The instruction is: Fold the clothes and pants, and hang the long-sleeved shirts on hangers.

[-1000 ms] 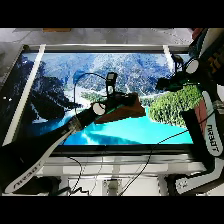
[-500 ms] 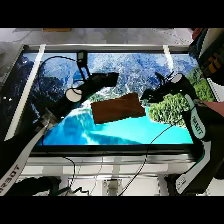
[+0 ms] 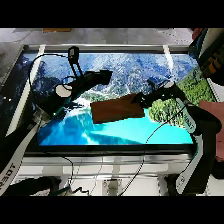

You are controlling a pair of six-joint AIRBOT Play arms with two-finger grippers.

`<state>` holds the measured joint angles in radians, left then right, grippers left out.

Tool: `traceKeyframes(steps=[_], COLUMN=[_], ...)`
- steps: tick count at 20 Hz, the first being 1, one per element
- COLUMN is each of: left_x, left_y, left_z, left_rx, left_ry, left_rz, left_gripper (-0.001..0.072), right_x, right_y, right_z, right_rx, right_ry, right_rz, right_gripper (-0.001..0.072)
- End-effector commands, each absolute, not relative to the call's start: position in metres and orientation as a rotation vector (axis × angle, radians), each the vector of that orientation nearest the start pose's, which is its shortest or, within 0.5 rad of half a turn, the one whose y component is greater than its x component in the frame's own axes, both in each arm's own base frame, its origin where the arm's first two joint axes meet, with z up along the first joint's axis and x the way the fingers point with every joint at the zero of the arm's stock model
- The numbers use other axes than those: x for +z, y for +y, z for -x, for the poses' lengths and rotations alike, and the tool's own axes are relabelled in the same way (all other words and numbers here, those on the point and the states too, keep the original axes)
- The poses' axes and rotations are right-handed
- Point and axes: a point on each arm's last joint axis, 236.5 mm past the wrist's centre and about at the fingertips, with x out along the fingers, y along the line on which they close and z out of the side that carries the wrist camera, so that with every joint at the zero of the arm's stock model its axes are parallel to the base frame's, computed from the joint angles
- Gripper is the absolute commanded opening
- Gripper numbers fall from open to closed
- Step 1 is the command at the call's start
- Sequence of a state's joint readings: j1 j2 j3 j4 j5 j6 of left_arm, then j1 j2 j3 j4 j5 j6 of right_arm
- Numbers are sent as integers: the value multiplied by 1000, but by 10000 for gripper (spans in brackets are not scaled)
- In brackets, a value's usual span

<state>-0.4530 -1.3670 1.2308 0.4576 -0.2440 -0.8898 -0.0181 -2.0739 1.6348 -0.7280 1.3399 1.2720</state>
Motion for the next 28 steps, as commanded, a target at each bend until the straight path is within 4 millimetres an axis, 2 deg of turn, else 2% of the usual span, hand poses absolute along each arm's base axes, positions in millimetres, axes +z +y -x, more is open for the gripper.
traceKeyframes(steps=[1, 2, 3, 4, 5, 6, 7, 9, 11, 13, 14, 16, 18, 21, 23, 25, 27, 28], left_x=[163, 157, 149, 136, 119, 101, 81, 53, 30, 20, 21, 32, 46, 60, 63, 62, 62, 62], left_y=[-287, -286, -286, -282, -277, -268, -254, -214, -154, -84, -55, -21, -1, 10, 10, 9, 8, 8], left_z=[-482, -480, -477, -473, -466, -458, -449, -440, -433, -421, -416, -411, -411, -409, -405, -403, -403, -403], left_rx=[-613, -622, -638, -659, -687, -710, -718, -651, -510, -341, -254, -151, -107, -79, -80, -83, -86, -87], left_ry=[378, 378, 387, 414, 464, 529, 616, 797, 968, 1106, 1150, 1162, 1132, 1101, 1105, 1113, 1112, 1112], left_rz=[247, 163, 75, -34, -137, -225, -283, -284, -293, -350, -328, -225, -174, -161, -161, -159, -154, -153], left_gripper=[677, 665, 580, 391, 144, 16, 12, 12, 12, 12, 12, 12, 12, 12, 12, 12, 12, 12], right_x=[-119, -121, -121, -121, -118, -112, -103, -73, -31, 19, 45, 93, 135, 174, 184, 180, 176, 175], right_y=[202, 215, 227, 238, 246, 252, 256, 258, 248, 223, 204, 160, 106, 6, -72, -141, -201, -224], right_z=[-442, -443, -444, -444, -444, -445, -447, -457, -475, -495, -504, -515, -517, -505, -478, -434, -387, -366], right_rx=[712, 717, 723, 731, 742, 759, 776, 812, 830, 813, 795, 728, 609, 325, 63, -197, -437, -539], right_ry=[1580, 1568, 1552, 1538, 1533, 1522, 1507, 1452, 1356, 1235, 1170, 1067, 985, 899, 885, 921, 940, 939], right_rz=[-592, -574, -561, -553, -544, -544, -552, -572, -589, -599, -592, -610, -660, -681, -702, -730, -744, -759], right_gripper=[604, 579, 418, 175, 24, 14, 14, 14, 14, 14, 14, 14, 15, 15, 14, 14, 14, 14])
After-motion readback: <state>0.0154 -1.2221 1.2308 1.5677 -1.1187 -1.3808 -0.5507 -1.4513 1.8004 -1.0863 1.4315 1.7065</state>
